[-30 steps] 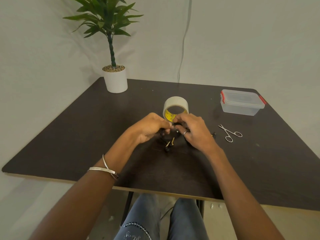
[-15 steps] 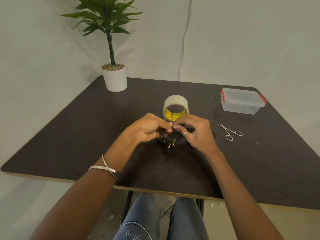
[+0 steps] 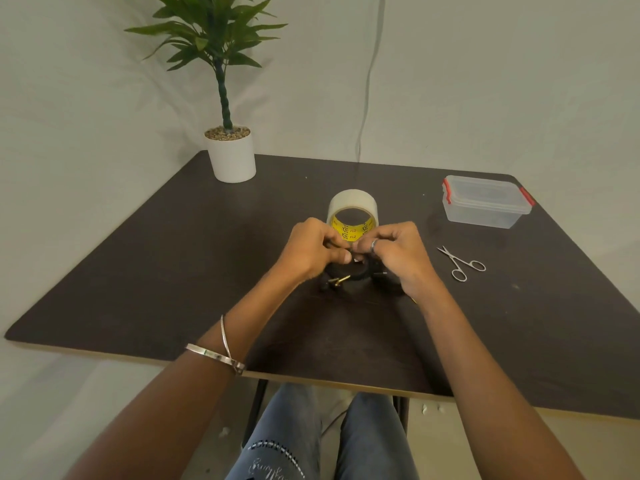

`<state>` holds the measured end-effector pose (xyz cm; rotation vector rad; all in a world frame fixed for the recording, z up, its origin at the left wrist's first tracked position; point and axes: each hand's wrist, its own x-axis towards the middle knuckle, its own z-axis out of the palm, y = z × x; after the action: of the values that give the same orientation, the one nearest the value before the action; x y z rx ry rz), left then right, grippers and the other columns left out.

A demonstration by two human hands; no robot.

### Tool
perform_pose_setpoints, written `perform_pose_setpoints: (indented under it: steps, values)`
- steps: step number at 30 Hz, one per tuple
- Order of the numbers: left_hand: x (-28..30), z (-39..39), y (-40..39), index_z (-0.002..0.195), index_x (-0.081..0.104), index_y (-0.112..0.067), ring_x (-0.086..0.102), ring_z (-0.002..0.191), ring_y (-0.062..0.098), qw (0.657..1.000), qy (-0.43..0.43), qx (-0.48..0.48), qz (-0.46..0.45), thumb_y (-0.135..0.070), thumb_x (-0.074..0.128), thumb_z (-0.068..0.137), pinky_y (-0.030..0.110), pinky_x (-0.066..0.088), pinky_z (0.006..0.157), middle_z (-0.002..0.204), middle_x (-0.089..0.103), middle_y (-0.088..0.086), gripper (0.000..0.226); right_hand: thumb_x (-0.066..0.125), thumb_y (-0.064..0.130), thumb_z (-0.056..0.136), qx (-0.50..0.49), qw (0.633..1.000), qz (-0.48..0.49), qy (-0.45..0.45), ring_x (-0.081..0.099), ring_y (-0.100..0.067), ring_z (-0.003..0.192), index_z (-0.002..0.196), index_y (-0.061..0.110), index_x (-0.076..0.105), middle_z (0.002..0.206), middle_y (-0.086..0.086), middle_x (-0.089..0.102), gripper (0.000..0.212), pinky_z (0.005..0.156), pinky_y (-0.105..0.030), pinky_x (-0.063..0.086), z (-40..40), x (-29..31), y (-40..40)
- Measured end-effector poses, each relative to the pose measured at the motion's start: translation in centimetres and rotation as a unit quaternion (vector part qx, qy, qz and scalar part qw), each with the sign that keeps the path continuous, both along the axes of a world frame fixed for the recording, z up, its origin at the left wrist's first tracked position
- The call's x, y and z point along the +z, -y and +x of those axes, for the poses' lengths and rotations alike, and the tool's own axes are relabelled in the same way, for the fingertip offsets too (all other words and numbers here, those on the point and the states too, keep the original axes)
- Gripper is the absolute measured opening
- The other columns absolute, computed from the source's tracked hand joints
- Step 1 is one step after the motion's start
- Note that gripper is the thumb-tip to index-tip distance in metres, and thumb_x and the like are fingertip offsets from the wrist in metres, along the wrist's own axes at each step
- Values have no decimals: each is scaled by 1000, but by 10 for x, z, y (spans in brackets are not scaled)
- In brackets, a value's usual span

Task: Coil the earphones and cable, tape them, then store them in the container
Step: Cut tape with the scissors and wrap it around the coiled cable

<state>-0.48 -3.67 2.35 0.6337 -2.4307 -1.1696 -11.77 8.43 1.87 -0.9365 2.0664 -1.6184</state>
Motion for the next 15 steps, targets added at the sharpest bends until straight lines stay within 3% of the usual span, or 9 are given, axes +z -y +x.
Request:
perform_pose_setpoints:
  steps: [3, 7, 10, 15]
  values:
    - [0, 0, -6, 91, 72, -11, 61, 68, -5, 998, -45, 10, -42, -5, 81, 70, 7, 47, 69, 75, 68, -5, 23, 63, -4, 75, -20, 986, 1, 168, 61, -20, 54, 67, 0, 71, 59, -12, 66, 12, 55, -25, 49, 3, 7, 3]
    - [-2, 1, -6, 91, 59, -18, 61, 68, -9, 993, -112, 9, -47, 3, 78, 67, 9, 47, 76, 66, 65, -13, 37, 66, -2, 75, -17, 955, 12, 296, 60, -20, 50, 77, -3, 69, 60, -13, 66, 4, 59, -29, 52, 3, 11, 3]
    - [-2, 2, -8, 88, 55, -18, 65, 71, -4, 989, -135, 8, -52, 3, 78, 66, 14, 50, 77, 70, 70, -6, 39, 61, 0, 82, -21, 945, 12, 327, 60, -18, 44, 78, -3, 66, 57, -12, 65, 6, 51, -25, 51, 5, 15, 1]
    - [-5, 4, -8, 87, 54, -14, 68, 76, 1, 987, -155, 14, -45, 1, 78, 68, 21, 53, 79, 72, 71, -2, 35, 63, -4, 84, -43, 964, 37, 260, 58, -16, 39, 75, -7, 66, 50, -13, 62, 9, 41, -21, 49, 7, 21, 2]
